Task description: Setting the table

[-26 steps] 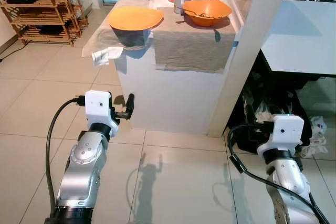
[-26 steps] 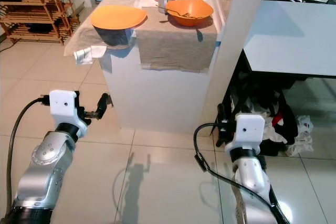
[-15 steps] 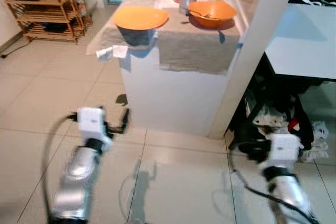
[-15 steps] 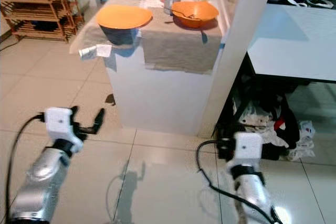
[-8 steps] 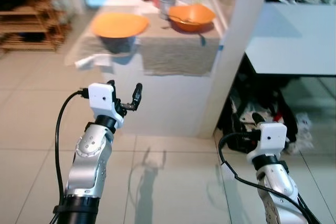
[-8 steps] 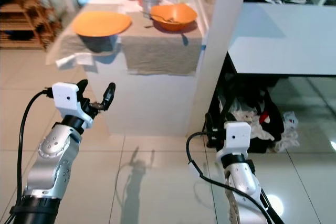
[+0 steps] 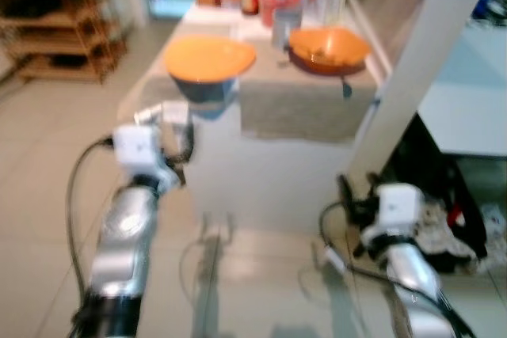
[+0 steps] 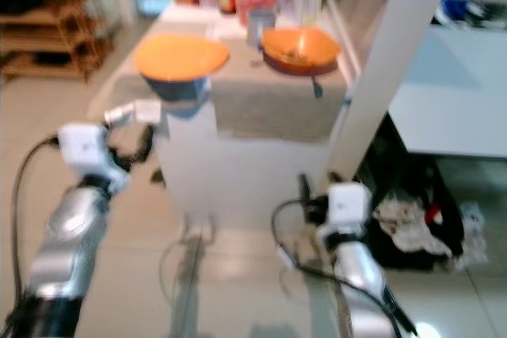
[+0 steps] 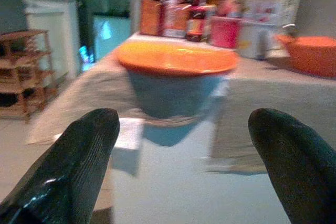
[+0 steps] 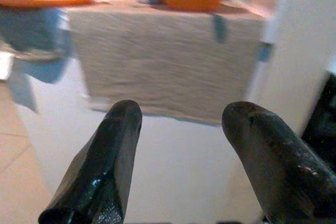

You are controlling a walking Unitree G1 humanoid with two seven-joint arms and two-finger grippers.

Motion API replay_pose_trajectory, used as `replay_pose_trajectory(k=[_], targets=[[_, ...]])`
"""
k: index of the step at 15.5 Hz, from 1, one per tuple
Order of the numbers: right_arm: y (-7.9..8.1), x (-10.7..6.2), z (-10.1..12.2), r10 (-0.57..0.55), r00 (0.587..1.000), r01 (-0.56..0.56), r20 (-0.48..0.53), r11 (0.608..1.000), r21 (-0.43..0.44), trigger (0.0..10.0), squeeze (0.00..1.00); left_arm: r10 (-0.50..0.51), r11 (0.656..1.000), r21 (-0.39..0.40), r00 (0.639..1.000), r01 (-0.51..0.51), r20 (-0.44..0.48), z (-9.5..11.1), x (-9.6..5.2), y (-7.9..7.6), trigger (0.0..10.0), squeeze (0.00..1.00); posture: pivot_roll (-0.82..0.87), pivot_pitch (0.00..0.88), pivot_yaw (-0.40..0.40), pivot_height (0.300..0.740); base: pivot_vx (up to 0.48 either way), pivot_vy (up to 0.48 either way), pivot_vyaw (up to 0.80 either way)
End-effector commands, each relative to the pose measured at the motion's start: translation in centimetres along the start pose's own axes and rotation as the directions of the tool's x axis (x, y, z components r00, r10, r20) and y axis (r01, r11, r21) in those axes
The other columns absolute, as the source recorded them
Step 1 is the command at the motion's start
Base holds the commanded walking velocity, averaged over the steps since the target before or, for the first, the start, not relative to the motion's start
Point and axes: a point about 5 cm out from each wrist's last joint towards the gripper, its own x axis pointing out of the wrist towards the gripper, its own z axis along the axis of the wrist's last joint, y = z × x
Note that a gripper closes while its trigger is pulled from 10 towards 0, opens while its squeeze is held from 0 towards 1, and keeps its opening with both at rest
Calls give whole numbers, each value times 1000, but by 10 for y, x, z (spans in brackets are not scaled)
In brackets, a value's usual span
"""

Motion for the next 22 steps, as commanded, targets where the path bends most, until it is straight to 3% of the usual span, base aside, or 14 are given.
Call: replay_pose_trajectory(k=[1, 7, 13, 16, 18, 21, 22], targets=[[-10, -3, -2, -24, 1000, 24, -11, 1000, -15, 10000, 0, -29, 1000, -8, 1000, 29, 11, 3, 3, -11, 10000, 0, 33, 0, 1, 740, 0, 442, 0], [-4, 0, 1, 2, 1000, -2, -3, 1000, -15, 10000, 0, -123, 989, 83, 992, 125, -30, 0, 7, -25, 10000, 0, 34, 0, 3, 740, 442, 100, 0], [-1, -2, -2, 8, 1000, -8, -11, 1000, -15, 10000, 0, -187, 976, 102, 982, 190, -39, -1, 8, -35, 10000, 0, 25, 0, 13, 740, 472, 0, 0], [-4, -3, -8, 8, 1000, -8, -26, 1000, -14, 10000, 0, -162, 982, 94, 986, 165, -39, -2, 9, -32, 10000, 0, 26, 0, 12, 740, 458, 0, 0], [-4, -4, -10, 11, 999, -11, -33, 1000, -14, 10000, 0, -93, 990, 101, 996, 94, -13, 5, 13, -25, 10000, 0, 28, 0, 10, 740, 240, 0, 0], [-3, -3, -11, 15, 999, -16, -35, 1000, -13, 10000, 0, -48, 997, 53, 999, 48, -2, 20, 25, -19, 10000, 0, 28, 0, 10, 740, 0, 0, 0], [-2, -3, -11, 18, 999, -18, -35, 1000, -12, 10000, 0, -39, 999, 3, 999, 39, -5, 31, 32, -17, 10000, 0, 30, 0, 11, 740, 0, 0, 0]])
